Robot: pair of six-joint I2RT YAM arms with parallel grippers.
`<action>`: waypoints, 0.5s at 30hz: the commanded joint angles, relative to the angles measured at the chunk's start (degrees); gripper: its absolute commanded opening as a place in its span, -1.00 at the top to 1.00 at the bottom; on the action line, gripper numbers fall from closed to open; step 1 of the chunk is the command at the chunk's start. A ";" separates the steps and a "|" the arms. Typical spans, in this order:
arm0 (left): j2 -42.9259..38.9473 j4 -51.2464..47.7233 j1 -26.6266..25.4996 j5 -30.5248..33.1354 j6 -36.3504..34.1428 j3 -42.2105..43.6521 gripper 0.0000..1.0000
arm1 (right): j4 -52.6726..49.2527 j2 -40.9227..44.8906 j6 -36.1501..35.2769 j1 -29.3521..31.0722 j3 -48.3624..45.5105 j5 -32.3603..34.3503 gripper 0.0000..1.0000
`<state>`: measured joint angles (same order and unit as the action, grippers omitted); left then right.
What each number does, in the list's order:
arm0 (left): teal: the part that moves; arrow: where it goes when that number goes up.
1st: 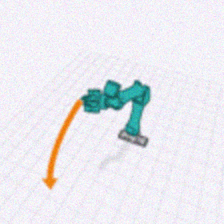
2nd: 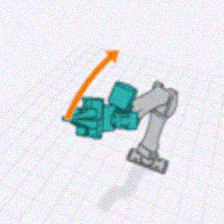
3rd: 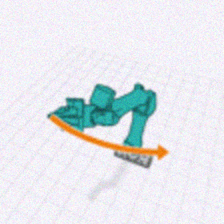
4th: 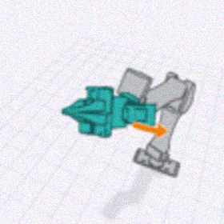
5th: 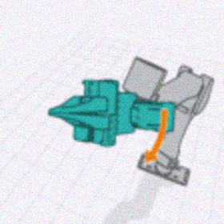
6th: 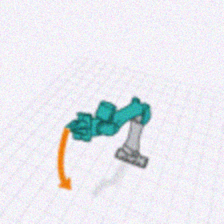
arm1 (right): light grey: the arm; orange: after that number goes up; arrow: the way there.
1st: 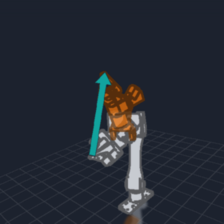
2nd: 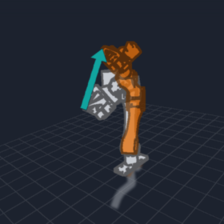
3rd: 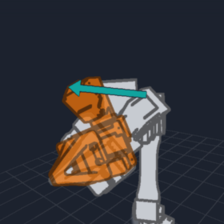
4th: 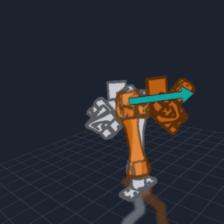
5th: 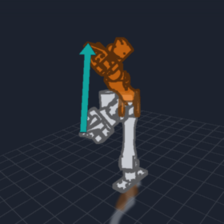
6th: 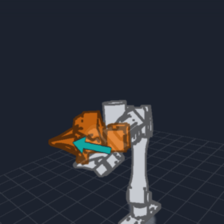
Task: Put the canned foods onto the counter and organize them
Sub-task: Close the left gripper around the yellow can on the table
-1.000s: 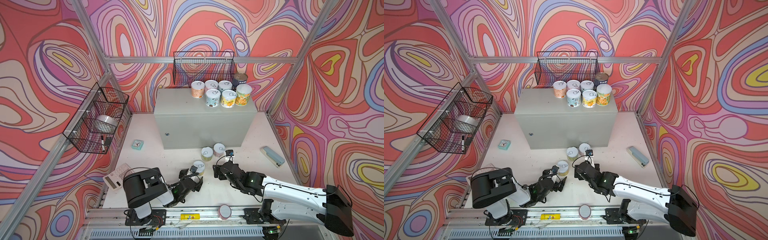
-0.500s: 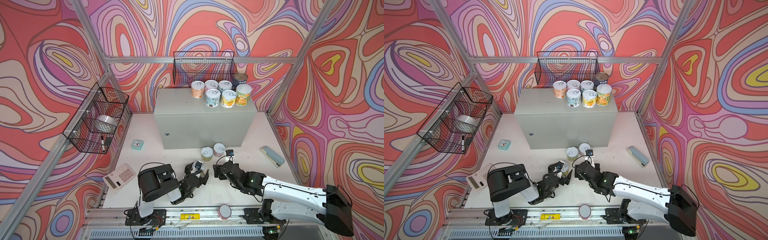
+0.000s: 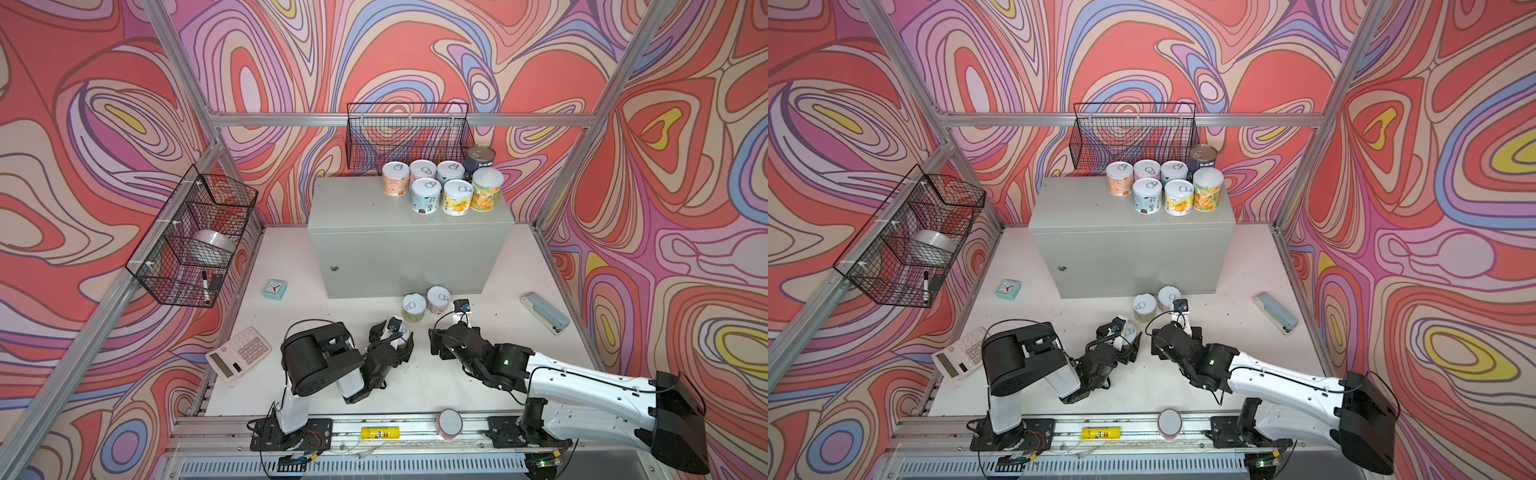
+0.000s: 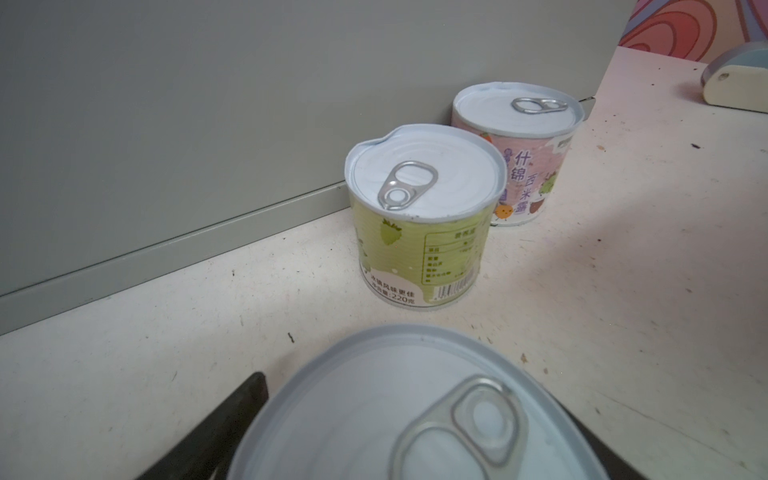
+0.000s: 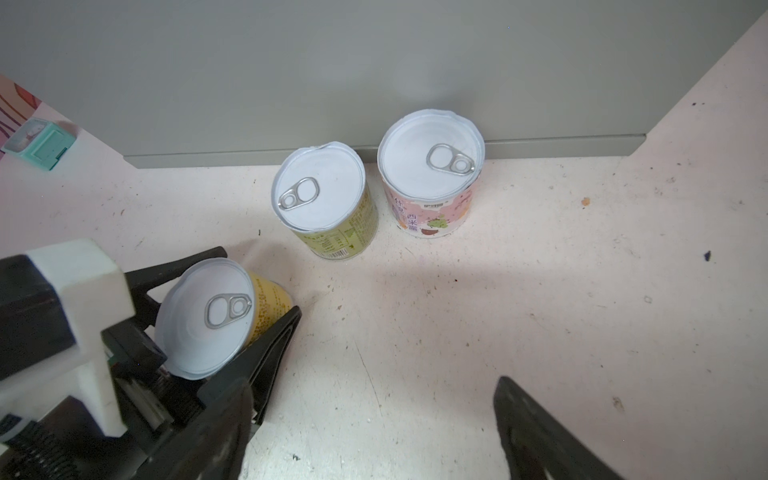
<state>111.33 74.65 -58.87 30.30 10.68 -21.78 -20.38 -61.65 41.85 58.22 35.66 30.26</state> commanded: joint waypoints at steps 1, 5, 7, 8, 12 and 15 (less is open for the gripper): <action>1.26 2.96 0.69 -0.31 0.62 -0.46 -0.72 | -1.06 0.21 0.51 0.17 -0.08 1.17 -0.87; 1.26 3.01 1.20 -0.82 0.81 -0.27 -0.46 | -1.06 0.04 0.49 0.20 0.02 1.03 -0.87; 1.18 2.95 1.30 -1.11 0.94 -0.11 -0.37 | -1.15 -0.05 0.50 0.15 0.01 1.14 -0.87; 1.10 2.91 1.39 -1.29 0.93 0.00 -0.34 | -1.15 -0.05 0.54 0.19 -0.06 1.20 -0.86; 0.38 2.84 1.39 -1.70 0.80 0.43 -0.14 | -0.89 -0.48 0.51 0.18 0.02 1.31 -0.86; -0.94 2.63 1.39 -2.16 0.31 0.77 0.46 | -1.66 -1.18 0.25 0.19 0.79 1.56 -0.86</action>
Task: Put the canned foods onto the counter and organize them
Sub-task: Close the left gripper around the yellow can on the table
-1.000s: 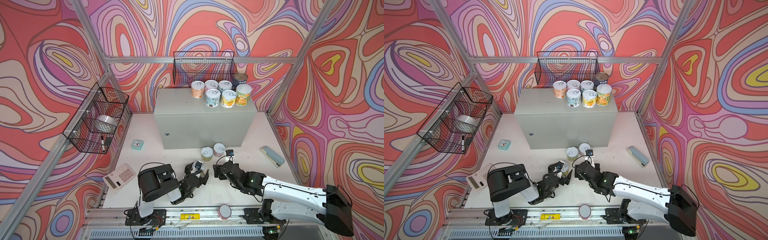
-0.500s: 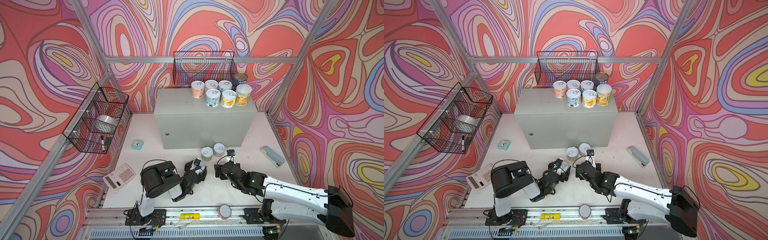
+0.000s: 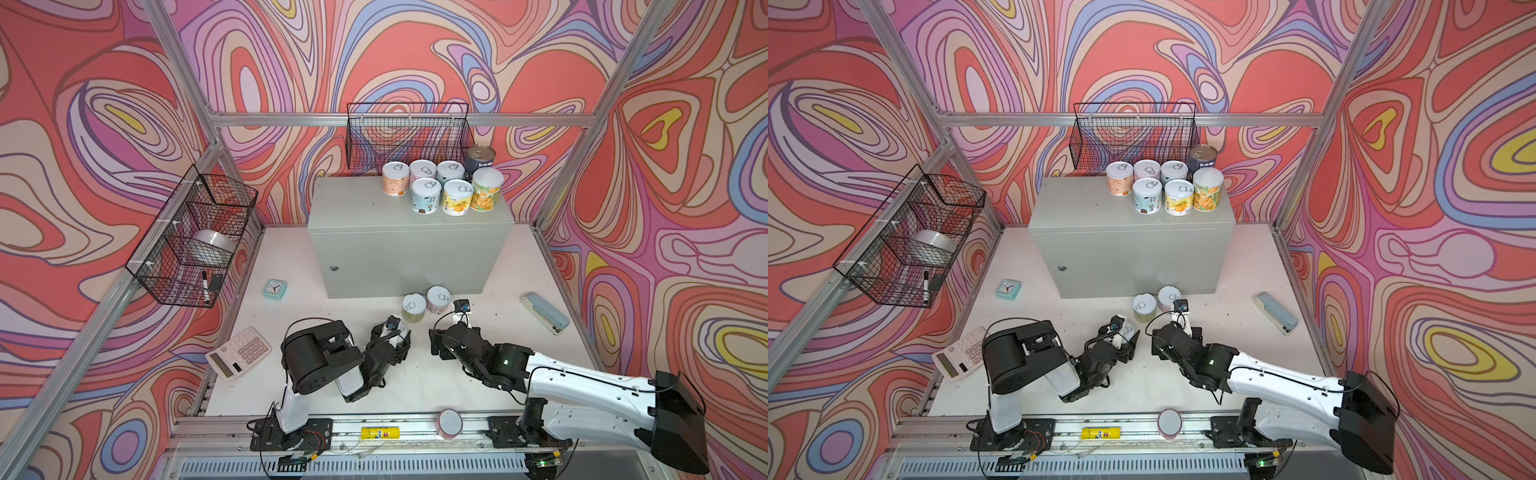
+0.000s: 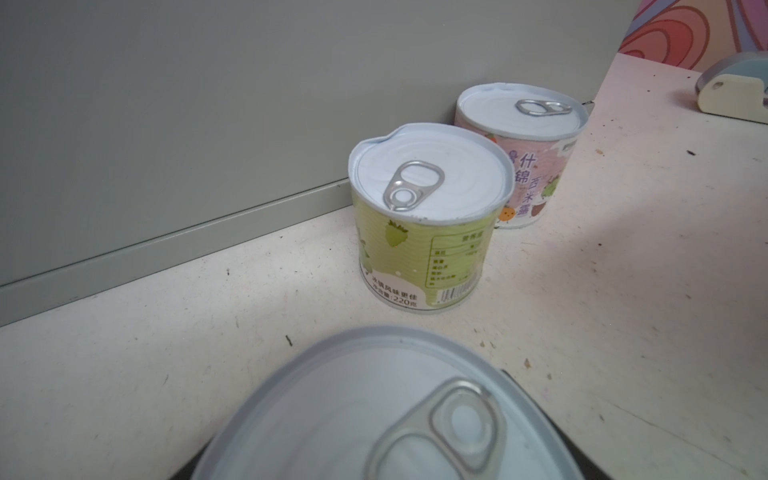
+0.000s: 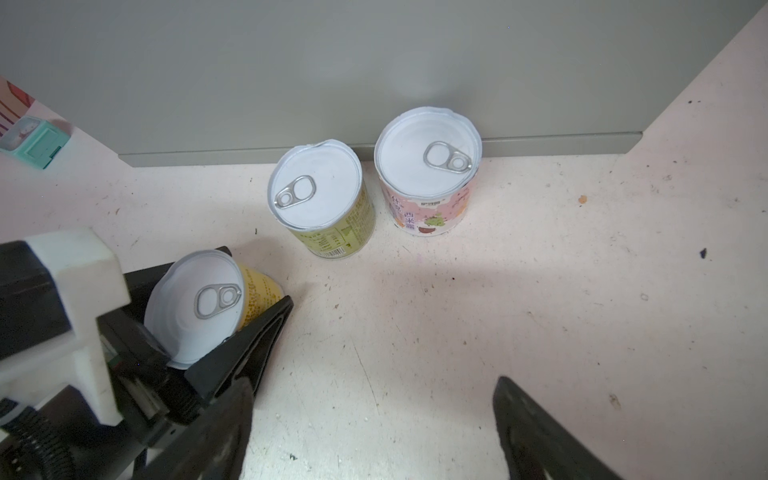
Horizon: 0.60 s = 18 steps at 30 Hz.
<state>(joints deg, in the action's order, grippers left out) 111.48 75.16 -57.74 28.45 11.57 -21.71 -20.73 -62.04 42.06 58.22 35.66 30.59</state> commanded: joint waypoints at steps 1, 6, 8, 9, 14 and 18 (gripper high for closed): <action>-1.49 1.74 0.25 -0.11 -0.66 0.71 0.66 | -1.48 -0.88 0.19 0.18 0.98 1.24 -0.86; -6.73 -3.13 0.25 -1.48 -0.82 1.65 1.00 | -1.63 -1.14 0.30 0.19 1.34 1.01 -0.86; -11.47 -10.24 0.25 -4.14 -1.20 1.07 1.00 | -1.81 -1.35 0.04 0.16 1.67 1.07 -0.86; -14.08 -15.24 0.27 -5.08 -0.77 0.42 1.00 | -1.85 -1.49 -0.02 0.16 1.76 1.05 -0.86; -26.09 -36.17 0.25 -9.45 1.18 -3.59 1.00 | -1.74 -2.55 -0.57 0.21 3.39 0.54 -0.85; -33.61 -50.30 0.25 -9.74 1.02 -7.23 1.00 | -2.44 -2.74 -0.07 0.20 4.55 0.52 -0.85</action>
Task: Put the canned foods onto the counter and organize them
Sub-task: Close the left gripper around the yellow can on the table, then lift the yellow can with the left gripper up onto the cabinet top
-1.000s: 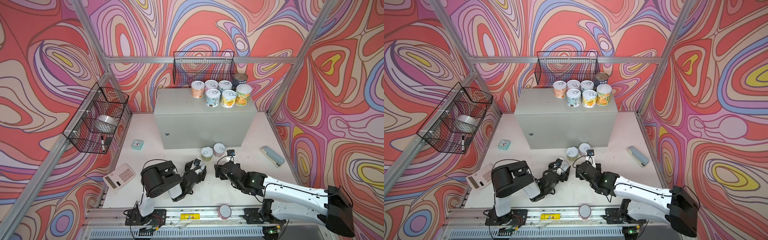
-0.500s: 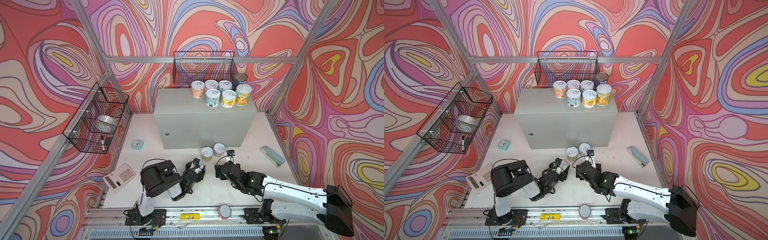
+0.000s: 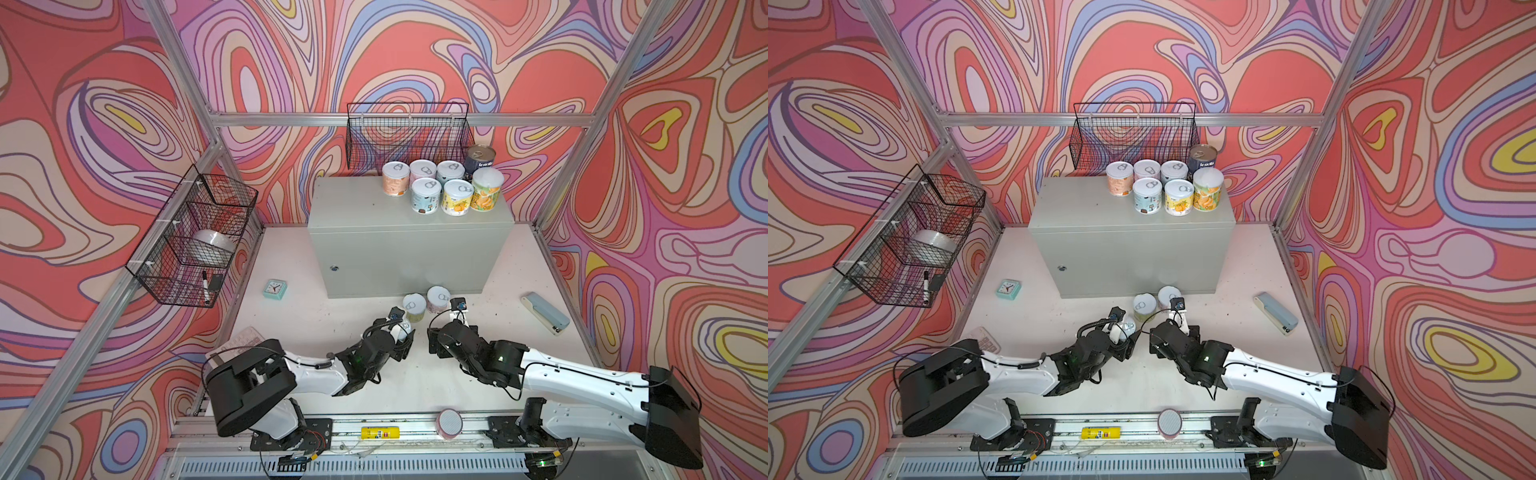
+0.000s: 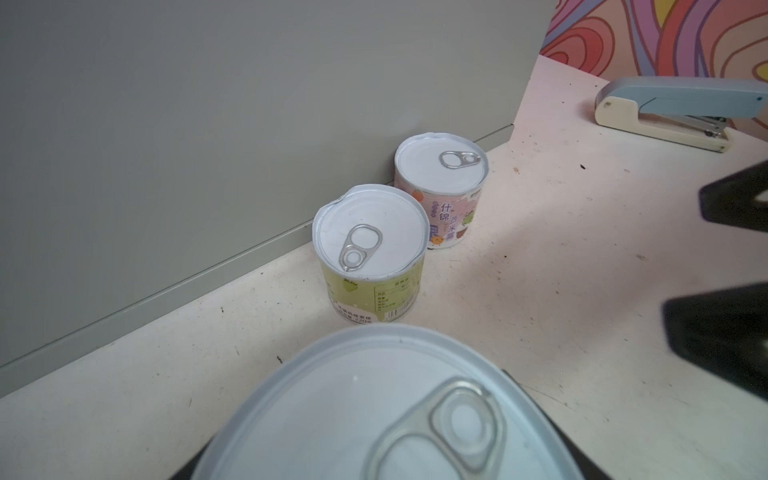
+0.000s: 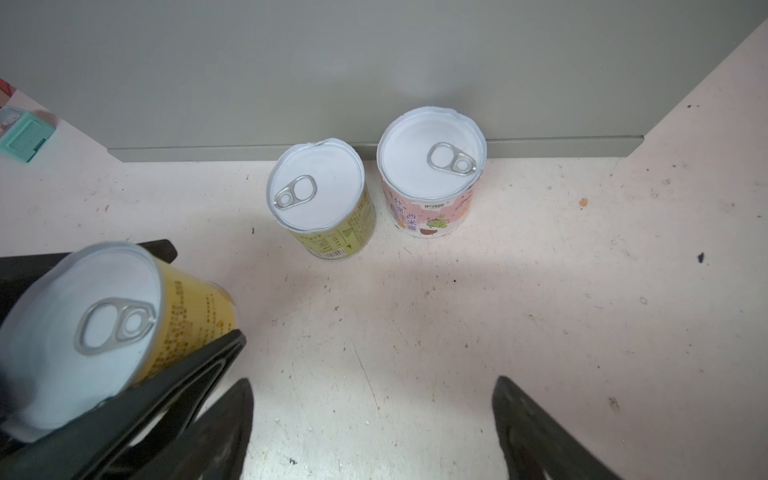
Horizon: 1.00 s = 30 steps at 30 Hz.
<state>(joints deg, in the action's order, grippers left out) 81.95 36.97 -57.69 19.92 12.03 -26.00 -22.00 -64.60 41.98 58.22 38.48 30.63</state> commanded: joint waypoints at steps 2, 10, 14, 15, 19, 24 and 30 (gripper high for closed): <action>-7.45 -18.67 0.21 -0.30 0.26 -6.93 1.00 | -0.90 -0.09 0.30 0.22 1.90 0.31 -0.85; -16.20 -40.02 0.56 -1.78 0.75 -17.23 1.00 | 0.14 -0.88 2.44 0.16 1.52 -1.06 -0.85; -20.86 -50.67 0.56 -1.81 0.30 -23.84 1.00 | 0.99 -1.19 4.15 0.16 0.75 -2.26 -0.84; -22.20 -53.48 0.60 -1.60 -0.27 -25.87 1.00 | 1.29 -1.02 4.28 0.15 0.53 -2.43 -0.84; -23.81 -64.08 1.05 -0.53 -2.12 -36.04 1.00 | 0.70 0.32 5.19 0.17 -0.15 -3.11 -0.84; -21.90 -69.30 1.92 0.00 -5.06 -45.87 1.00 | -0.14 2.96 5.88 0.12 -0.68 -2.54 -0.85; -18.28 -71.38 5.93 -0.99 -9.11 -56.88 1.00 | 0.05 3.52 5.43 0.17 0.02 -2.46 -0.84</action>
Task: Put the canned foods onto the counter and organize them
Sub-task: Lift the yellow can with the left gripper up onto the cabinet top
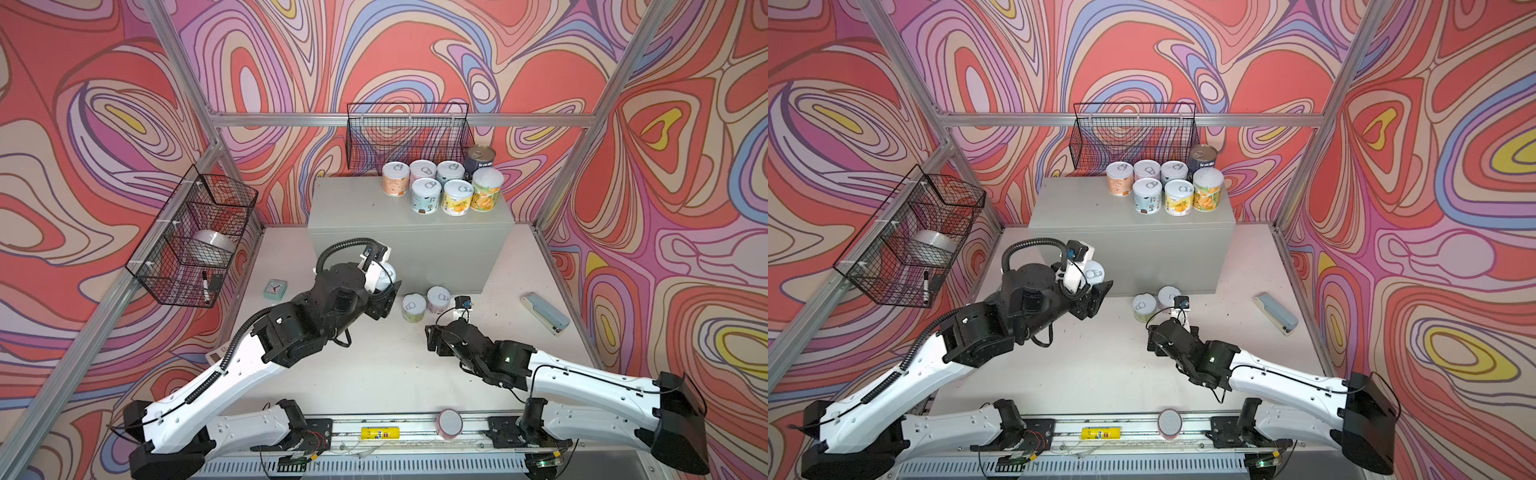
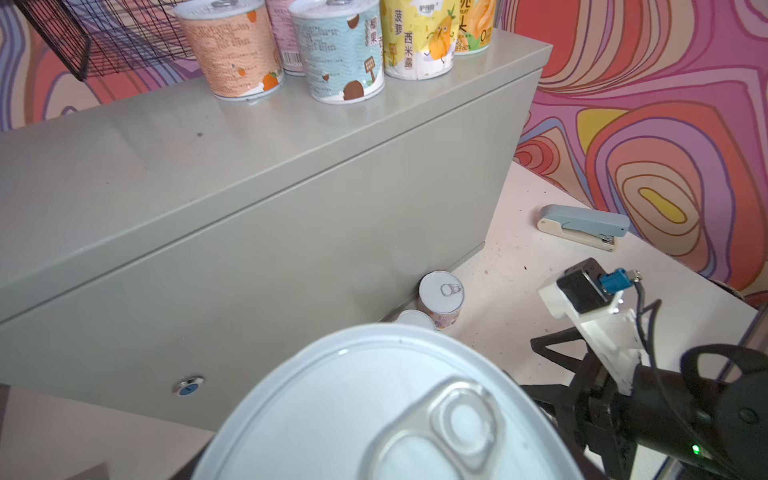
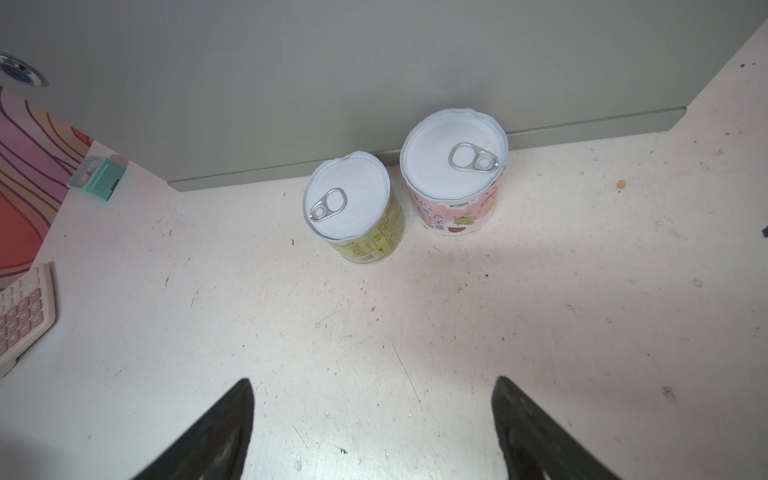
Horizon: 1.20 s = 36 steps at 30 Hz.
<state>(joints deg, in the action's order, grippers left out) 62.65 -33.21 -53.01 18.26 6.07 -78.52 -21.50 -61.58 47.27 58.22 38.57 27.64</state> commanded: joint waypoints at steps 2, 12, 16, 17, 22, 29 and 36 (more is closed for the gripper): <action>3.00 -1.95 2.07 1.27 -3.81 -7.86 1.00 | 0.05 0.17 -0.67 0.19 -0.06 0.91 -0.85; 13.59 -5.32 5.85 -2.26 -4.26 -22.61 1.00 | -1.16 -0.96 -4.15 -0.05 0.47 0.88 -0.85; 17.42 -7.59 9.80 -6.39 -4.35 -29.62 1.00 | 0.03 -2.29 -3.44 -0.75 0.66 1.89 -0.85; 18.47 -8.18 10.52 -7.20 -4.53 -31.55 1.00 | 0.79 -2.48 -3.09 -0.96 0.51 1.42 -0.85; 25.89 -12.11 14.83 -11.52 -5.36 -43.81 1.00 | 3.21 -4.68 -2.20 -2.22 0.56 -0.01 -0.85; 32.80 -12.10 17.31 -14.08 -5.76 -50.34 1.00 | 2.35 -5.58 -3.41 -4.87 2.04 -1.19 -0.85; 34.38 -5.93 19.51 -14.92 -4.57 -46.44 1.00 | 2.26 -5.38 -3.44 -7.73 2.42 -2.99 -0.85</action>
<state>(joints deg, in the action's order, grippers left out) 96.99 -45.56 -34.87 4.40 1.52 -124.90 -19.29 -67.29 44.38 51.20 39.44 25.47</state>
